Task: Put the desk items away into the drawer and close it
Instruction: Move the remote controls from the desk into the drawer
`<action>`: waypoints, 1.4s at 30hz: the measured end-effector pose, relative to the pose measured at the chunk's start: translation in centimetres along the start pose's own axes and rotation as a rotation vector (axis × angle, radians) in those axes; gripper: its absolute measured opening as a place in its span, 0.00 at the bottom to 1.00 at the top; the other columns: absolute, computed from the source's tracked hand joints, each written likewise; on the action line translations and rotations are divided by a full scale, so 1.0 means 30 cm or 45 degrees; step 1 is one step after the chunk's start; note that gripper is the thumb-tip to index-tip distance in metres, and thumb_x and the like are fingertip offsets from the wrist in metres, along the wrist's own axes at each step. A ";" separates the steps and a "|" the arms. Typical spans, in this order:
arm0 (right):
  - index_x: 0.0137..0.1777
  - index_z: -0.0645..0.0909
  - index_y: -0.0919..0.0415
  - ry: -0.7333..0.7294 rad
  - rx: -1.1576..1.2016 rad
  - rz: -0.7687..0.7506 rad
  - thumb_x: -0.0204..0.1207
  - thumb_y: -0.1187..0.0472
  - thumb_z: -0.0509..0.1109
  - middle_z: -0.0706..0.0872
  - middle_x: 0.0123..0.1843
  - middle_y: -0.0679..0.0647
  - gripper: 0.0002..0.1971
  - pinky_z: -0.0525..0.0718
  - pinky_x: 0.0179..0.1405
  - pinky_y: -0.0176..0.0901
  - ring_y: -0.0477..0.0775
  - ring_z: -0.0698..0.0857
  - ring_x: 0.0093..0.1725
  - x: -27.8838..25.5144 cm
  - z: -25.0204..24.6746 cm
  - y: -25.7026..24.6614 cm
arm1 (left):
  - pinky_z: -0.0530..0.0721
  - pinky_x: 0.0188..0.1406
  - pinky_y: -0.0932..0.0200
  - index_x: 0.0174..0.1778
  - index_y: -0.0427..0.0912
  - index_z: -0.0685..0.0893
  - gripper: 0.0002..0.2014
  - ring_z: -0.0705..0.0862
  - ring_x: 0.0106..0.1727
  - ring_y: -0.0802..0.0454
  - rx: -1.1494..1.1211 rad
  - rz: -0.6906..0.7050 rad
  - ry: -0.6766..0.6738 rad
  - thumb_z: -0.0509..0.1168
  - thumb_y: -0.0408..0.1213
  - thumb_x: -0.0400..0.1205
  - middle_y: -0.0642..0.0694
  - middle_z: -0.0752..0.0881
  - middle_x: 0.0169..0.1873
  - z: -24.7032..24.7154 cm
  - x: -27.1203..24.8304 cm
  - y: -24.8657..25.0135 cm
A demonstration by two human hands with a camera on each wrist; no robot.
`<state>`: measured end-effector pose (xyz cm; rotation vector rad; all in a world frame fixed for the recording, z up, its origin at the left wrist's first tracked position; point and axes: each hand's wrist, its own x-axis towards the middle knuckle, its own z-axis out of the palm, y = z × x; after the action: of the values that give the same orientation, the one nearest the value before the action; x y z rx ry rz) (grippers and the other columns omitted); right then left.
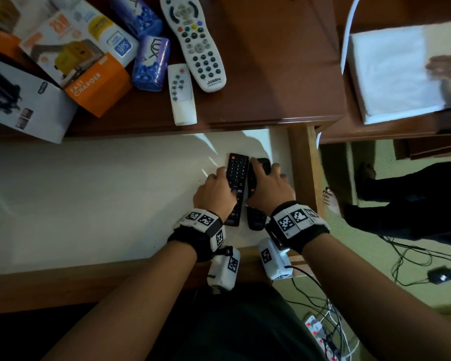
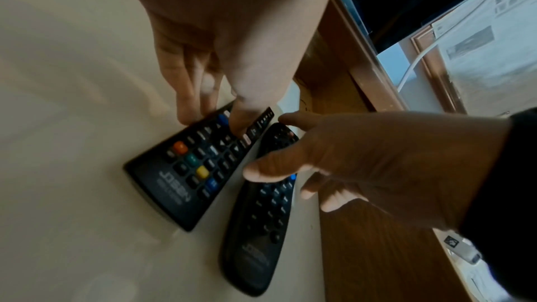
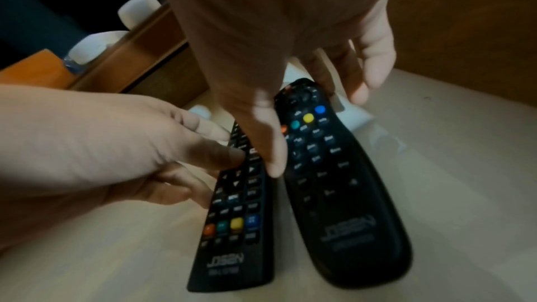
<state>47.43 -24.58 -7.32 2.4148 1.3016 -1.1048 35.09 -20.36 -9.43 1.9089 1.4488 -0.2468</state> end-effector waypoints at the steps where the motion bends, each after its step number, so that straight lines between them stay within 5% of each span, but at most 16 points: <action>1: 0.81 0.47 0.41 0.000 -0.012 -0.008 0.66 0.51 0.77 0.57 0.78 0.64 0.50 0.77 0.63 0.66 0.73 0.65 0.73 -0.001 -0.002 0.002 | 0.79 0.51 0.43 0.69 0.43 0.68 0.24 0.82 0.57 0.32 0.006 0.008 -0.016 0.65 0.43 0.79 0.37 0.82 0.58 -0.003 0.007 0.002; 7: 0.77 0.58 0.46 0.053 -0.134 -0.042 0.73 0.55 0.70 0.62 0.73 0.64 0.35 0.79 0.58 0.64 0.70 0.69 0.70 -0.031 -0.021 0.030 | 0.78 0.53 0.45 0.73 0.42 0.61 0.30 0.81 0.57 0.32 -0.022 -0.009 -0.132 0.67 0.40 0.79 0.35 0.83 0.56 0.016 -0.019 0.030; 14: 0.72 0.62 0.51 0.048 -0.209 0.063 0.73 0.59 0.71 0.61 0.73 0.67 0.30 0.82 0.51 0.59 0.69 0.74 0.65 -0.045 -0.018 0.063 | 0.82 0.54 0.45 0.77 0.49 0.56 0.36 0.83 0.56 0.32 -0.066 0.020 -0.237 0.67 0.38 0.77 0.34 0.84 0.54 0.068 -0.044 0.084; 20: 0.74 0.60 0.57 0.013 -0.348 0.045 0.75 0.62 0.66 0.78 0.64 0.63 0.29 0.76 0.37 0.53 0.64 0.84 0.57 -0.044 -0.035 0.065 | 0.81 0.54 0.45 0.76 0.45 0.58 0.31 0.82 0.57 0.30 -0.064 0.064 -0.295 0.62 0.35 0.78 0.33 0.83 0.55 0.088 -0.047 0.117; 27: 0.76 0.59 0.61 0.002 -0.368 0.034 0.78 0.66 0.62 0.79 0.65 0.63 0.27 0.75 0.38 0.55 0.65 0.84 0.59 -0.067 -0.054 0.067 | 0.79 0.52 0.48 0.73 0.39 0.63 0.27 0.82 0.59 0.31 -0.081 0.120 -0.309 0.63 0.36 0.78 0.33 0.84 0.58 0.105 -0.063 0.138; 34: 0.69 0.68 0.64 0.061 -0.241 0.055 0.78 0.65 0.61 0.81 0.64 0.62 0.20 0.79 0.46 0.53 0.64 0.83 0.61 -0.092 -0.101 0.048 | 0.81 0.57 0.50 0.73 0.43 0.67 0.30 0.82 0.60 0.35 -0.105 0.133 -0.439 0.69 0.39 0.76 0.36 0.83 0.60 0.070 -0.070 0.111; 38: 0.56 0.77 0.66 0.194 -0.117 -0.087 0.77 0.65 0.62 0.83 0.54 0.64 0.10 0.83 0.51 0.54 0.67 0.84 0.54 -0.126 -0.189 0.009 | 0.75 0.69 0.51 0.78 0.44 0.65 0.35 0.76 0.70 0.43 -0.267 0.041 -0.312 0.71 0.42 0.76 0.42 0.79 0.68 -0.022 -0.069 0.068; 42: 0.50 0.80 0.64 0.394 0.022 -0.269 0.74 0.59 0.67 0.84 0.52 0.63 0.10 0.79 0.45 0.48 0.66 0.83 0.51 -0.101 -0.294 -0.084 | 0.80 0.60 0.54 0.67 0.46 0.77 0.23 0.85 0.53 0.49 -0.498 0.042 0.076 0.72 0.42 0.76 0.49 0.86 0.52 -0.170 -0.075 0.031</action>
<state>49.06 -20.84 1.43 2.5860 1.6800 -0.8092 33.81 -18.91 -4.12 1.6289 1.3847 0.1049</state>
